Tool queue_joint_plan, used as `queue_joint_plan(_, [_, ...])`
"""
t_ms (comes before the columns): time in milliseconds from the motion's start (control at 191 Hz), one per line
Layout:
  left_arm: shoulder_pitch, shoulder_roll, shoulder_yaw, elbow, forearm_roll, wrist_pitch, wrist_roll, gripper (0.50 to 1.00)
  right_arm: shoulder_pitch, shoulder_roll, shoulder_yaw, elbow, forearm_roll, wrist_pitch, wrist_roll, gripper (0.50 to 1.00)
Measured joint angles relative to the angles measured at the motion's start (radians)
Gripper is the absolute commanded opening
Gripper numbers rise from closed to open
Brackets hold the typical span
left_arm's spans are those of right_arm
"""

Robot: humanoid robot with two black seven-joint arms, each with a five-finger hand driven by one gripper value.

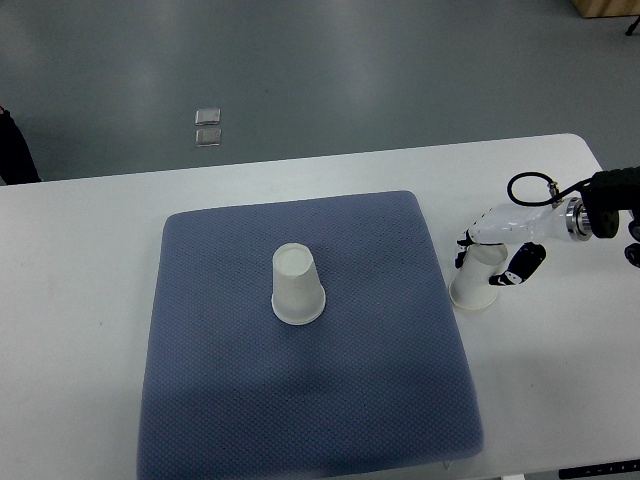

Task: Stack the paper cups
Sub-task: 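Close the right hand fingers around the standing white paper cup, then lift the cup with the right hand and carry it over the inverted cup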

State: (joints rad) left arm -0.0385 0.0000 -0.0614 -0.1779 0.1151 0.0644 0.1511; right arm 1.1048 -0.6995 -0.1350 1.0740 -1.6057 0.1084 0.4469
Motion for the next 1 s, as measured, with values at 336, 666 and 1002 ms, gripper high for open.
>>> queue_joint_plan(336, [0.0, 0.0, 0.0, 0.0, 0.0, 0.0, 0.0, 1.0, 0.079, -0.011, 0.004, 0.0, 0.009, 0.021, 0.002, 0.658])
queue_joint_plan(666, [0.0, 0.0, 0.0, 0.0, 0.0, 0.0, 0.0, 1.0, 0.24, 0.03, 0.01, 0.012, 0.029, 0.106, 0.004, 0.658])
queue_joint_plan(1002, [0.0, 0.0, 0.0, 0.0, 0.0, 0.0, 0.0, 1.0, 0.387, 0.079, 0.011, 0.094, 0.071, 0.211, 0.038, 0.658])
